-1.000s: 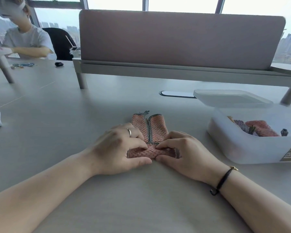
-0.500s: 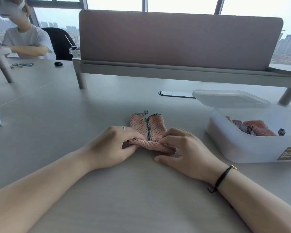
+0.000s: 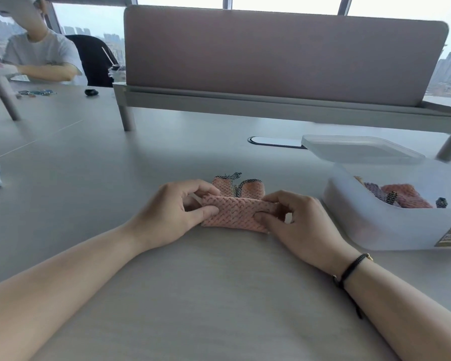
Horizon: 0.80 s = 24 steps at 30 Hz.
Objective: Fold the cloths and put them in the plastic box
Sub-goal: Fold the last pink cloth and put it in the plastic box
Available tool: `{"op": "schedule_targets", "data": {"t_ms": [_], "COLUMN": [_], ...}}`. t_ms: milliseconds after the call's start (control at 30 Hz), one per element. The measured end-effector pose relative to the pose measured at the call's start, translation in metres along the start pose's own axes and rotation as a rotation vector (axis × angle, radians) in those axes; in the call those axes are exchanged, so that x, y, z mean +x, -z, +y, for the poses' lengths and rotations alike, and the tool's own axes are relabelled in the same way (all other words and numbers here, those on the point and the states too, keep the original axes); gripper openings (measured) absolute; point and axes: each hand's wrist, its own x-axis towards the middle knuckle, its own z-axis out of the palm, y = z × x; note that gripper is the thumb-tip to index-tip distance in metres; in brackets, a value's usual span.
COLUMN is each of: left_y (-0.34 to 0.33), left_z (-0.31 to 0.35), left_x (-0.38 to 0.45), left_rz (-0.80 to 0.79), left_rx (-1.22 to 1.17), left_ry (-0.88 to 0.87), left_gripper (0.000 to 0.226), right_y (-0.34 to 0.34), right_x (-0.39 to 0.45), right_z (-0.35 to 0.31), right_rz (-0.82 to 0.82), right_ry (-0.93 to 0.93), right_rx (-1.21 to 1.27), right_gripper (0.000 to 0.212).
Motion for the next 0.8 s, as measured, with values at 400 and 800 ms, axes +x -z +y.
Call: {"op": "schedule_targets", "data": {"t_ms": [400,800], "left_y": [-0.017,-0.014], "left_z": [0.012,0.015], "left_x": [0.003,-0.004], "left_rz": [0.123,-0.195], "left_rx": [0.215,0.534], "left_ry": [-0.093,-0.435], "left_gripper": [0.018,0.046], "right_y": [-0.005,-0.005], "right_x": [0.005,0.003], "right_z": [0.003,-0.001], "right_rz": [-0.044,0.132], "right_ry": [-0.146,0.024], "right_rx": [0.076,-0.101], "right_gripper": [0.027,0.013]}}
